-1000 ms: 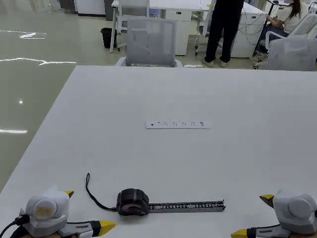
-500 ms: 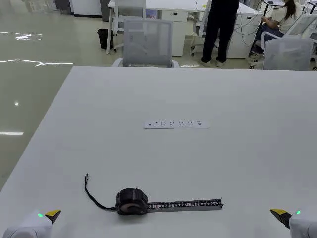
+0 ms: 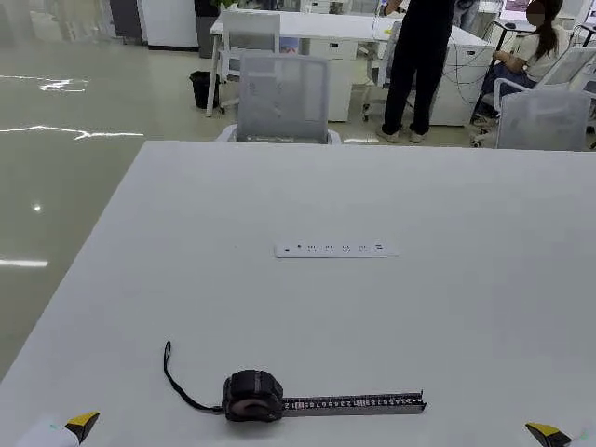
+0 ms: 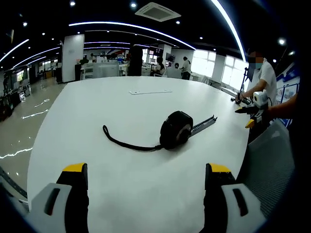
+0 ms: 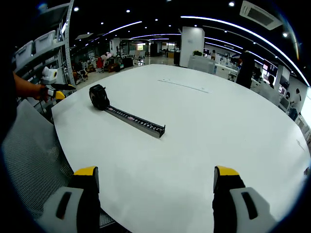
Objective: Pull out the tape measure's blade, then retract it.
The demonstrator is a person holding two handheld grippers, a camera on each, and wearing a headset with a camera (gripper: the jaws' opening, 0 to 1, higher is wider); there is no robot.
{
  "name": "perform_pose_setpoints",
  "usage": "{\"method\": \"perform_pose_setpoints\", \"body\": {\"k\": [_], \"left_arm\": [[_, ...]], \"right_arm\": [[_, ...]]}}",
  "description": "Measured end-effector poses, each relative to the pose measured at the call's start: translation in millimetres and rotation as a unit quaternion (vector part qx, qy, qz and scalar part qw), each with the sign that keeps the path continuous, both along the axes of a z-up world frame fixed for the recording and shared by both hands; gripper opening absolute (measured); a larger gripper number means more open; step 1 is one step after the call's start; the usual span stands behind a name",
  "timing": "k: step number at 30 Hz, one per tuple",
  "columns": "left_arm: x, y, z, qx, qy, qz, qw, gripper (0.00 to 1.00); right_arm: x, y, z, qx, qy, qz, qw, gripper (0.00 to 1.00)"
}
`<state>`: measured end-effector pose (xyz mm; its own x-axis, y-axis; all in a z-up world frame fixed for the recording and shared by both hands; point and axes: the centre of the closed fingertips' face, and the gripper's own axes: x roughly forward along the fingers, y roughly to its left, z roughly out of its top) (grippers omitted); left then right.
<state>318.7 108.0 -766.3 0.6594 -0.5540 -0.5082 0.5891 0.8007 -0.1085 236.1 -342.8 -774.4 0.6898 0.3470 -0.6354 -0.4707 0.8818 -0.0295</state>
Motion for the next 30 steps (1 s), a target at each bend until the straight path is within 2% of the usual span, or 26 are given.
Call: {"method": "perform_pose_setpoints", "body": {"k": [1, 3, 6, 9, 14, 19, 22, 26, 30], "left_arm": [[-0.1, 0.3, -0.8, 0.000, -0.001, 0.001, 1.0000, 0.99], [-1.3, -1.3, -3.0, 0.000, 0.001, 0.005, 1.0000, 0.99], [-4.4, -5.7, -6.0, 0.004, 0.002, 0.001, 1.0000, 0.99], [-7.3, -6.4, -9.0, 0.009, 0.009, -0.001, 0.9999, 0.99], [-10.0, -6.8, -6.4, 0.012, 0.008, -0.002, 0.9999, 0.99], [-14.7, -3.7, -13.4, 0.005, 0.020, 0.021, 0.9996, 0.99], [-15.9, -3.3, -14.4, 0.000, 0.022, 0.033, 0.9992, 0.99], [-18.6, -9.9, -12.1, 0.002, 0.023, 0.030, 0.9993, 0.99], [-13.5, -16.7, -4.5, -0.003, 0.020, 0.030, 0.9993, 0.99]], "right_arm": [[0.1, -1.3, 0.5, -0.001, -0.002, -0.001, 1.0000, 1.00], [3.5, -4.3, 6.2, 0.003, -0.027, -0.003, 0.9996, 1.00], [1.3, -7.7, 4.5, 0.008, -0.016, -0.010, 0.9998, 1.00], [-0.8, -7.9, 3.7, 0.005, -0.012, -0.007, 0.9999, 1.00], [-0.5, -8.5, 2.8, 0.006, -0.013, -0.010, 0.9999, 1.00], [-1.5, -5.8, 1.5, 0.009, -0.013, -0.017, 0.9997, 0.98], [-3.3, -4.1, 0.1, 0.014, -0.013, -0.019, 0.9996, 0.96], [-7.4, -2.8, -5.9, 0.009, -0.005, -0.009, 0.9999, 0.95], [-6.7, -3.1, -5.4, 0.011, -0.006, -0.007, 0.9999, 0.92]]}}
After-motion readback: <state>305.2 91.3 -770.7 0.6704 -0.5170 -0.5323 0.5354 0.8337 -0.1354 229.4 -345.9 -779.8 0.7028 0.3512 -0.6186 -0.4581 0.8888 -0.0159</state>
